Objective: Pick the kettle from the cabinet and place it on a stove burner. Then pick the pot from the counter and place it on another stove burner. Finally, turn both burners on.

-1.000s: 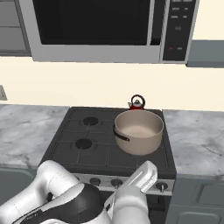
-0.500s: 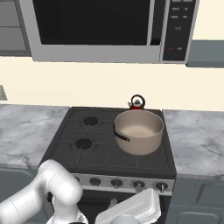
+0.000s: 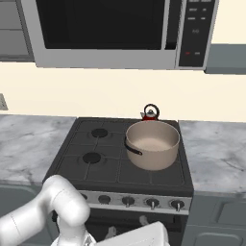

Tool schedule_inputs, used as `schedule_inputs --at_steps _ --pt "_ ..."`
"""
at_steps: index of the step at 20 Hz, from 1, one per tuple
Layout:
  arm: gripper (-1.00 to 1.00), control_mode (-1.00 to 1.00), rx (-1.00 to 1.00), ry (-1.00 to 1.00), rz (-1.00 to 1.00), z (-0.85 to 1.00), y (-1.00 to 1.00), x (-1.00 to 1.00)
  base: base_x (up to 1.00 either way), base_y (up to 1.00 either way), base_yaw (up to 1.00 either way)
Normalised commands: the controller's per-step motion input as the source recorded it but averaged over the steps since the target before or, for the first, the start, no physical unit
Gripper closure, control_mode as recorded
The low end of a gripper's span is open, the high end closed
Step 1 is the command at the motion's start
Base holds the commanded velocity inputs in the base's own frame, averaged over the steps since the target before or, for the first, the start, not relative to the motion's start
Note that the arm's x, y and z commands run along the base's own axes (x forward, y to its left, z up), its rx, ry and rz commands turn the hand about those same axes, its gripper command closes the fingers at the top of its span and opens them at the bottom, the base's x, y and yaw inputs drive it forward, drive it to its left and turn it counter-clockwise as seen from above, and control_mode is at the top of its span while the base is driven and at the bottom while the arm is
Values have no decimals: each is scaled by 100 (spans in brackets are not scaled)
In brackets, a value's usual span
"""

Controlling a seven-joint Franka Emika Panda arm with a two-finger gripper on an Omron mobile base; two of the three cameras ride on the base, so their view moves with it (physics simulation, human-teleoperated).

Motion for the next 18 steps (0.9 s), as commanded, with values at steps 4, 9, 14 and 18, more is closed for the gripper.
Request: schedule_inputs --at_steps 4,9,14,18 --pt "-100 -100 15 0 6 0 43 0 0 0 0" --pt "-100 -100 14 0 4 0 38 0 0 0 0" --pt "-100 -100 12 0 2 0 31 2 0 0 0" --pt "-100 -100 7 0 1 0 16 12 0 0 0"
